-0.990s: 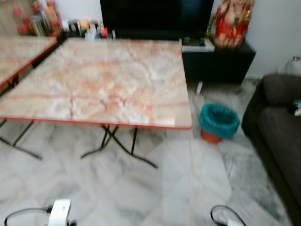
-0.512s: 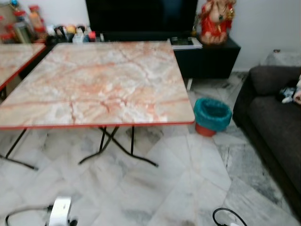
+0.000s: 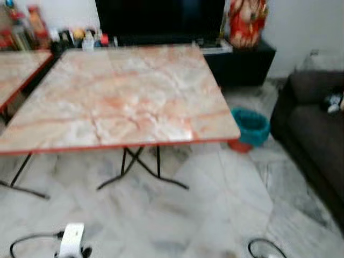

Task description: Setting the table

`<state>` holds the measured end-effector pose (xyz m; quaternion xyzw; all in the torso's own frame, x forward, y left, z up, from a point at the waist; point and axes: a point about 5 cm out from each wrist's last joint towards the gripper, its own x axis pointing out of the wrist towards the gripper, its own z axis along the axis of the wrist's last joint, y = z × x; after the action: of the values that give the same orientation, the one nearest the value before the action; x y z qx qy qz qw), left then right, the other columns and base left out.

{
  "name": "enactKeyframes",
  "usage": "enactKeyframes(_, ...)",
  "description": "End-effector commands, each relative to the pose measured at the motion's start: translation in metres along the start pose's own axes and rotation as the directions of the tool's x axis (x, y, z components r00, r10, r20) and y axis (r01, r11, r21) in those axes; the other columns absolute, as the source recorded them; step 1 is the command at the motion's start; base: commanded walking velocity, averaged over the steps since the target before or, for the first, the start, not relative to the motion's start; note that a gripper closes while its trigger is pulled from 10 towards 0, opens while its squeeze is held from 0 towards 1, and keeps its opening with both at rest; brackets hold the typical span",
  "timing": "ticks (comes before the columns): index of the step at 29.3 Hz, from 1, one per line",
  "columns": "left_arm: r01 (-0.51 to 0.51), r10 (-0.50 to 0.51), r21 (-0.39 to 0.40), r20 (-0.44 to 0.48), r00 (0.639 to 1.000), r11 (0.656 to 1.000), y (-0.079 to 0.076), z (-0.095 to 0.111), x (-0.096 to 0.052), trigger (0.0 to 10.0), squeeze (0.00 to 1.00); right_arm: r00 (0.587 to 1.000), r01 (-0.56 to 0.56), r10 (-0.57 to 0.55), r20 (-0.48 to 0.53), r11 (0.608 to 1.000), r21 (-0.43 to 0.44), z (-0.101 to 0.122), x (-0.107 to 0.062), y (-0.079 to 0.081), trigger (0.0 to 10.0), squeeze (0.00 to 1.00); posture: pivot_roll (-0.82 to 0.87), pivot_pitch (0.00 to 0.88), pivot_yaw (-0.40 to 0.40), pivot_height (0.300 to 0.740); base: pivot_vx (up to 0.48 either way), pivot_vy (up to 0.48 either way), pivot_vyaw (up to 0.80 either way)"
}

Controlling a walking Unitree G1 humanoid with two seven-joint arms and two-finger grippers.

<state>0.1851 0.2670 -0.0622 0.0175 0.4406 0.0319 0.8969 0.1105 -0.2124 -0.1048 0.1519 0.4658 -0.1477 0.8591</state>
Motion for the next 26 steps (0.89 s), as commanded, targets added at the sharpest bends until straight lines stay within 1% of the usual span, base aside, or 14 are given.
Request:
enactKeyframes(1,-0.021,0.021,-0.006,-0.013,1.000,1.000,0.0080,-0.0044,-0.0028,10.0,0.00,1.000,-0.012,0.012,0.002,1.000,0.012,-0.0012,0.0006,0.0057,10.0,0.00,-0.03,0.000,0.023,0.736,0.000,0.394,0.00)
enactKeyframes(12,-0.027,0.027,-0.004,-0.011,1.000,1.000,0.0096,-0.0033,-0.0030,10.0,0.00,1.000,-0.015,0.015,0.003,1.000,0.026,-0.0016,0.0008,0.0075,10.0,0.00,-0.03,0.000,0.033,0.736,0.000,0.391,0.00)
enactKeyframes(21,-0.030,0.030,-0.003,-0.007,1.000,1.000,0.0104,-0.0026,-0.0031,10.0,0.00,1.000,-0.021,0.021,0.003,0.999,0.035,-0.0017,0.0010,0.0090,10.0,0.00,-0.02,0.000,0.038,0.736,0.000,0.466,0.00)
enactKeyframes(26,-0.031,0.031,0.000,-0.006,1.000,1.000,0.0105,-0.0021,-0.0030,10.0,0.00,1.000,-0.025,0.025,0.000,0.999,0.040,-0.0018,0.0012,0.0097,10.0,0.00,-0.02,0.000,0.040,0.736,0.000,0.444,-0.70)
